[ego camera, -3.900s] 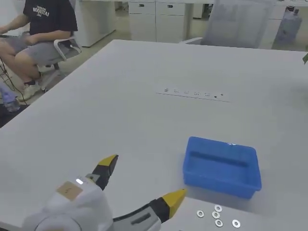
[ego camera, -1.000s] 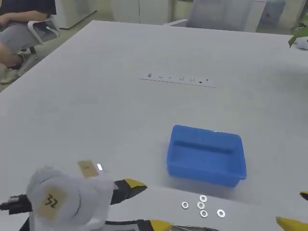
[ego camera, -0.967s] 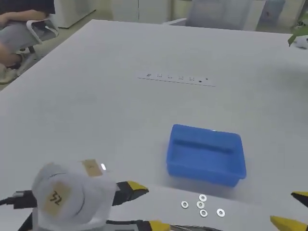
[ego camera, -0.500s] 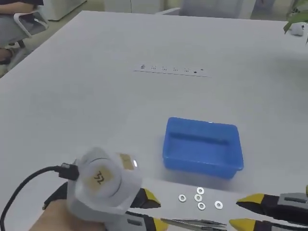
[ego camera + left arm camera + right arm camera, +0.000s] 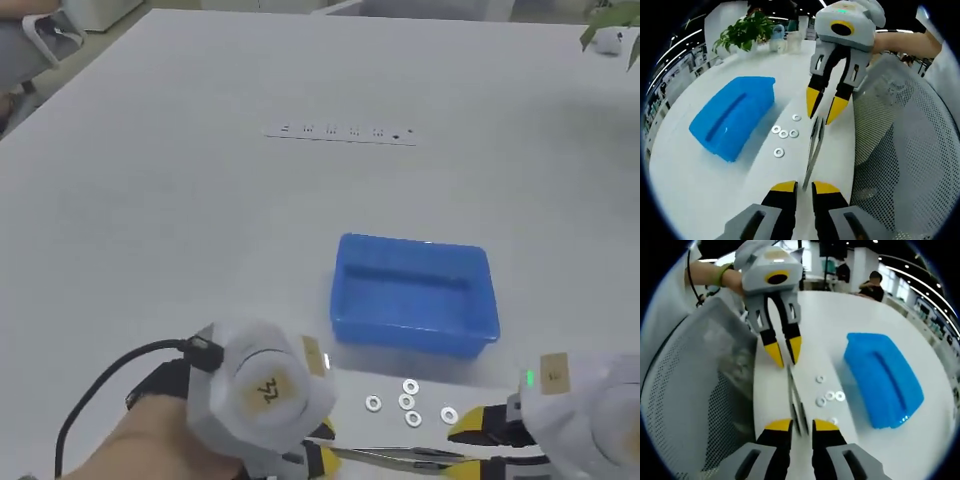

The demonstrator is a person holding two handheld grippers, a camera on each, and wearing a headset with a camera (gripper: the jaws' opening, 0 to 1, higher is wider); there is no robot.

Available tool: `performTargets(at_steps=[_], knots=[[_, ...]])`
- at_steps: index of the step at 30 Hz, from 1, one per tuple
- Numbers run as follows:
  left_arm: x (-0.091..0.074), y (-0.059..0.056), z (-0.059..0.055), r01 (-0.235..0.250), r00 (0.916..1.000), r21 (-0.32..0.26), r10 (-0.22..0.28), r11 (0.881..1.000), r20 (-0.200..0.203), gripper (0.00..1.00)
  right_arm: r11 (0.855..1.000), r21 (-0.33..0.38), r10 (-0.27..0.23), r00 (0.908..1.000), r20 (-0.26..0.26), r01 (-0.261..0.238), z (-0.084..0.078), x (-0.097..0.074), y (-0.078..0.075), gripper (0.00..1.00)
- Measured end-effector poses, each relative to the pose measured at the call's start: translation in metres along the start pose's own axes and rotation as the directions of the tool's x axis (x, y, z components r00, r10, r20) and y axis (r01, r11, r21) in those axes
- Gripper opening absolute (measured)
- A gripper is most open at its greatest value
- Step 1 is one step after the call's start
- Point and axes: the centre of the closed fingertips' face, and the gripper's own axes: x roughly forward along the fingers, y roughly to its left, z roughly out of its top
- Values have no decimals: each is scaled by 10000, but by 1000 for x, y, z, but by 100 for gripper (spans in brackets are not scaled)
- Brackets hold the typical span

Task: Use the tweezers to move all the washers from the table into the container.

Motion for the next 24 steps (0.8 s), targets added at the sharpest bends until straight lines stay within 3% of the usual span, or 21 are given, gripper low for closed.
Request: performTargets(at_steps=[3,13,17,24], knots=[[2,2,-4,-84,9993,623,106,9980,-361,4,9996,-260,84,9999,-150,-87,-1,4,0,10],[2,2,0,27,9984,1275,45,9918,-558,0,9940,-1023,332,9983,-479,-379,1,11,3,6],[-10,0,8,-23,9997,1362,53,9907,-219,0,9935,-1081,308,9984,-468,-357,1,11,3,6],[-42,-5,32,-122,9984,1492,37,9887,567,0,9932,-1140,223,9998,0,-222,11,6,1,6]])
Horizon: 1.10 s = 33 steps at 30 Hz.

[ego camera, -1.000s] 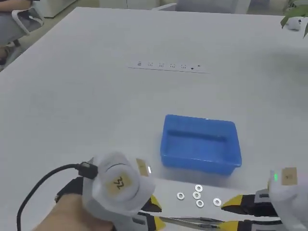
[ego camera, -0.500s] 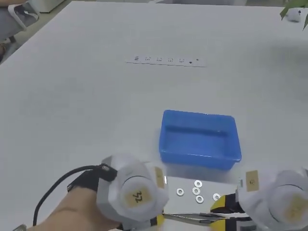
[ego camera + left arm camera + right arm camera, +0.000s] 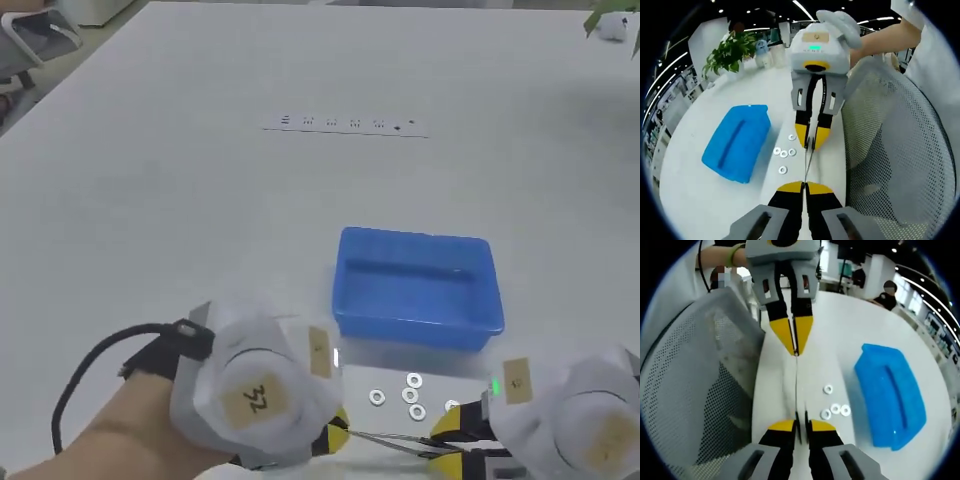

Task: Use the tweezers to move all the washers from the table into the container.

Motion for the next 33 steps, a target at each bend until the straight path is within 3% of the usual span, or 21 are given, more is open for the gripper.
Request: performTargets(at_steps=[7,14,19,24,29,33], knots=[[-21,-1,35,-82,9984,447,56,9990,565,0,9999,113,-103,9983,574,96,14,-1,-3,6],[-28,2,57,-120,9977,1062,49,9943,670,0,9969,657,-510,9895,1356,424,29,1,-13,6],[-32,8,60,-208,9985,1341,139,9907,527,0,9944,838,-784,9807,1790,642,40,5,-22,6],[-34,19,55,-314,9992,1291,280,9911,277,0,9923,1091,-806,9729,2165,580,50,12,-29,6],[-34,28,53,-325,9993,1071,305,9937,198,0,9918,1153,-801,9716,2227,554,53,16,-35,7],[-30,32,51,-9,9998,680,-6,9977,221,0,9888,1456,-640,9757,2095,336,49,19,-36,6]])
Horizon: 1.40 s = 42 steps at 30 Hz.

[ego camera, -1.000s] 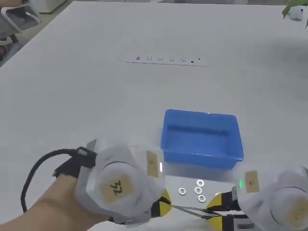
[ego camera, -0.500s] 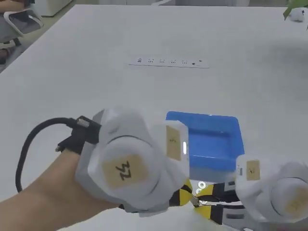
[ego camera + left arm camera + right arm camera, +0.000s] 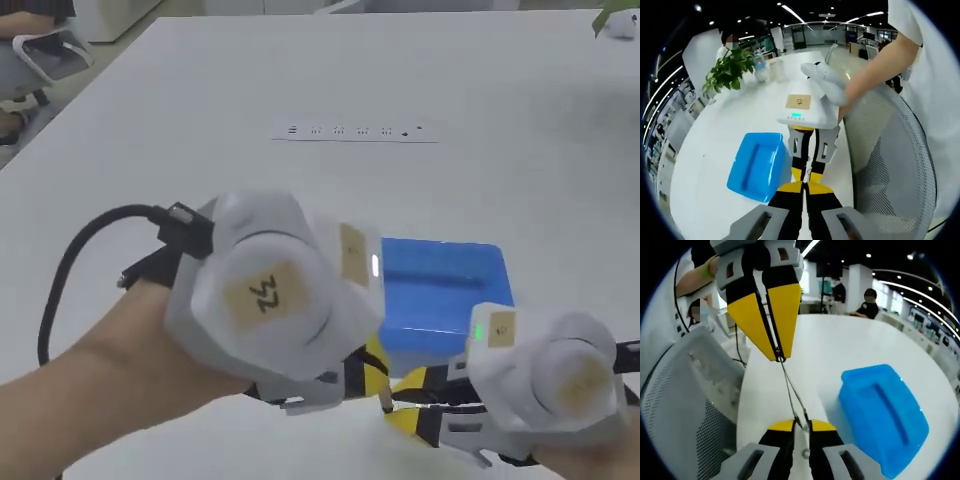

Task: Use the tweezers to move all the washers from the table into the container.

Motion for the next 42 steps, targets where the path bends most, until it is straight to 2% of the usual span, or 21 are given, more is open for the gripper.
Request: performTargets(at_steps=[2,5,7,12,15,16,18,20,22,23,26,28,29,30,31,33,34,36,37,40,42], knots=[[0,5,1,85,10000,-125,-85,9999,-3,0,9999,100,27,9999,98,-28,2,-2,-1,9],[1,7,2,376,9992,-78,-376,9993,-100,0,9991,341,218,9986,485,-235,13,-7,1,18],[2,7,4,609,9981,-48,-610,9981,-117,0,9987,190,456,9971,613,-468,21,-11,2,20],[6,11,8,867,9957,7,-867,9962,-335,0,9951,197,952,9926,749,-969,32,-11,0,18],[8,12,8,877,9956,-129,-881,9961,-329,0,9940,-88,1093,9937,259,-1091,24,-5,0,10],[8,12,8,880,9956,-238,-887,9958,-293,0,9954,-199,944,9955,113,-942,21,-4,-2,6],[11,12,4,810,9964,-493,-821,9955,-223,0,9951,-29,993,9947,272,-993,24,-5,0,6],[15,10,-1,791,9968,-873,-796,9930,-22,0,9953,-229,946,9951,299,-939,24,-4,2,4],[17,11,-4,496,9983,-1546,-441,9867,388,0,9968,-144,787,9963,345,-783,24,-4,-1,3],[17,11,-6,394,9975,-2075,-264,9774,651,4,9979,25,652,9967,475,-654,24,-5,-3,3],[13,9,-8,110,9897,-2965,319,9550,1393,17,9963,722,404,9956,844,-466,24,-7,-8,2],[7,6,-13,-171,9770,-3820,966,9240,1900,26,9909,1242,381,9925,1160,-526,23,-9,-10,2],[3,3,-16,-280,9650,-4372,1384,8989,2228,30,9866,1542,326,9904,1343,-534,23,-11,-11,2],[1,1,-18,-306,9555,-4739,1648,8800,2445,35,9821,1784,345,9887,1458,-605,23,-12,-10,2],[-3,-2,-21,-333,9383,-5305,2094,8470,2753,38,9779,1978,366,9865,1595,-683,24,-13,-9,2],[-10,-6,-27,-405,9065,-6196,2896,7839,3072,45,9698,2327,302,9826,1832,-732,25,-16,-10,2],[-13,-7,-29,-490,8924,-6428,3225,7645,3155,49,9639,2542,299,9809,1923,-792,25,-19,-10,2],[-19,-9,-33,-753,8665,-6751,3832,7339,3199,55,9599,2704,194,9799,1983,-737,25,-22,-11,2],[-22,-10,-34,-935,8483,-6909,4206,7169,3216,58,9551,2856,209,9793,2014,-791,25,-24,-10,2],[-29,-11,-34,-1511,8056,-7168,5051,6807,3098,70,9522,2950,183,9791,2025,-788,26,-31,-10,2],[-36,-6,-33,-2031,7600,-7335,5768,6486,2996,77,9513,2997,83,9779,2090,-721,29,-37,-11,3]])
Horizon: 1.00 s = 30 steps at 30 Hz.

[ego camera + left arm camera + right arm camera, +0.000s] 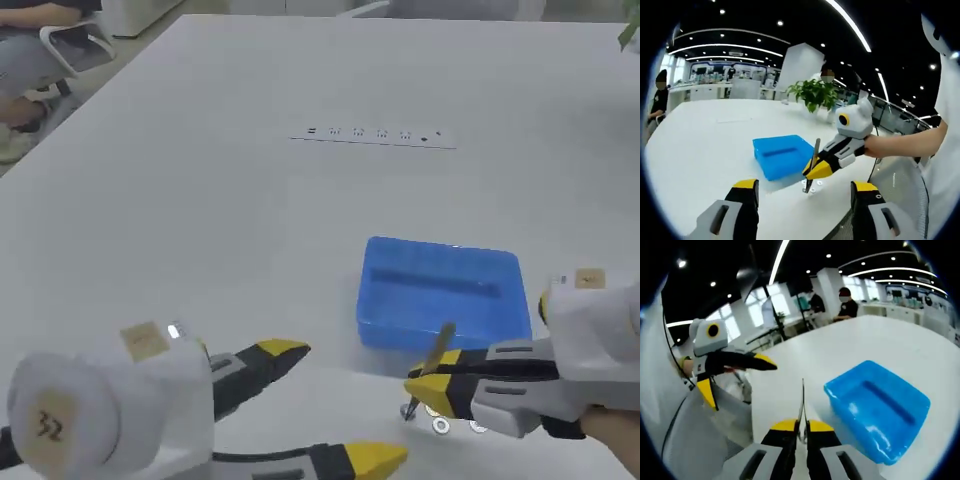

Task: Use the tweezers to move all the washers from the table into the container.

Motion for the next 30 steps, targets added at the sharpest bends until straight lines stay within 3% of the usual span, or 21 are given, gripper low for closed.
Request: performTargets(at_steps=[3,6,9,12,14,19,20,21,23,26,30], knots=[[-3,8,13,-721,9944,480,681,9962,806,87,9996,49,-268,9991,338,266,10,-10,-2,3],[-9,9,44,-905,9622,498,744,9946,2620,97,9981,173,-605,9944,865,592,23,-23,-7,3],[-16,12,49,-1033,9486,116,950,9946,3019,97,9944,314,-1039,9854,1347,1005,35,-36,-15,3],[-17,21,47,-1625,9468,348,1459,9861,2869,97,9855,447,-1689,9689,1806,1635,47,-47,-29,3],[-17,21,46,-1750,9475,496,1545,9833,2798,97,9768,582,-2135,9563,2000,2059,51,-53,-39,3],[-15,22,41,-1759,9559,816,1504,9810,2522,94,9329,1350,-3531,9217,1606,3339,43,-60,-82,3],[-15,22,40,-1757,9563,830,1500,9809,2509,94,9285,1406,-3634,9189,1537,3437,41,-60,-86,3],[-14,20,39,-1729,9588,901,1466,9808,2433,93,9123,1557,-3992,9073,1317,3788,35,-60,-98,3],[-13,22,37,-1793,9619,1026,1525,9784,2268,91,8998,1672,-4245,8973,1209,4031,32,-59,-109,3],[-14,22,37,-1790,9620,1057,1514,9782,2274,91,8866,1752,-4478,8893,935,4280,25,-53,-123,3],[-13,23,36,-1810,9628,1100,1532,9773,2228,90,8849,1472,-4539,8890,605,4418,20,-46,-128,3]])
